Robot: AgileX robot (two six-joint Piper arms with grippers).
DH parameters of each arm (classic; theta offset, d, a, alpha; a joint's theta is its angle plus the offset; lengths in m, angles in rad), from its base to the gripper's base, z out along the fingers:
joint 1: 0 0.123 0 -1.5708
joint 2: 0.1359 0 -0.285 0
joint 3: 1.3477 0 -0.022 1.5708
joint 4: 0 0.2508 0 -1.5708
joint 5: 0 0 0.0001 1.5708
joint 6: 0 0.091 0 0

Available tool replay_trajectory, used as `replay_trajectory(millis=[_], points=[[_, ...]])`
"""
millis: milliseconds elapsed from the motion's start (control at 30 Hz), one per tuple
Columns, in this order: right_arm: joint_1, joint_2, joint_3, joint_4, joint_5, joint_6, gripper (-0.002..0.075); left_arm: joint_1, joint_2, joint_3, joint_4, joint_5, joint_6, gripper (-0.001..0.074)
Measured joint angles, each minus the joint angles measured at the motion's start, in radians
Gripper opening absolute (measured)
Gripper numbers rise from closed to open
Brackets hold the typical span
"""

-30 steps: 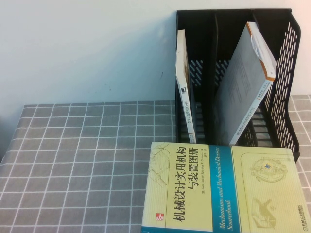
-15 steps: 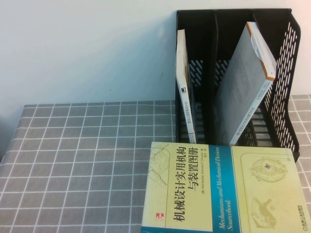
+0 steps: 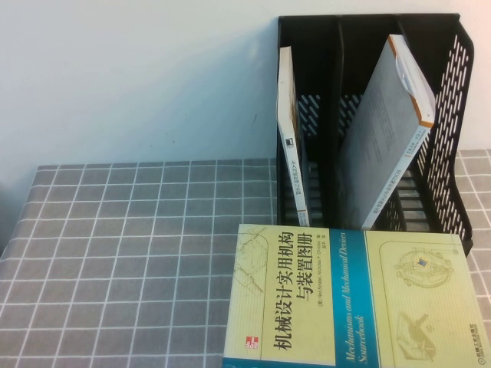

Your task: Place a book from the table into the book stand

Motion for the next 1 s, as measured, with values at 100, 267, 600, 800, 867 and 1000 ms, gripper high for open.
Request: replay_trajectory(millis=[100, 267, 600, 800, 867, 1000], points=[[-0.025, -0.081, 0.039, -0.058, -0.015, -0.008, -0.0003, 0.0, 0.0, 0.0, 0.0, 0.0, 0.0, -0.0003], [-0.07, -0.126, 0.045, -0.212, 0.039, 0.01, -0.0003, 0.0, -0.001, 0.0, 0.0, 0.0, 0.0, -0.0003], [-0.145, -0.128, 0.045, -0.315, 0.307, 0.252, -0.0003, 0.0, -0.001, 0.0, 0.001, 0.0, 0.0, -0.0003], [-0.145, -0.128, 0.045, -0.337, 0.473, 0.422, -0.0003, 0.0, -0.001, 0.0, 0.002, 0.0, 0.0, -0.0003], [-0.145, -0.128, 0.045, -0.343, 0.477, 0.456, -0.0003, 0.0, -0.001, 0.0, 0.002, 0.0, 0.0, -0.0003], [-0.145, -0.128, 0.043, -0.357, 0.481, 0.478, -0.0003, 0.0, -0.001, 0.0, 0.002, 0.0, -0.002, -0.0003]])
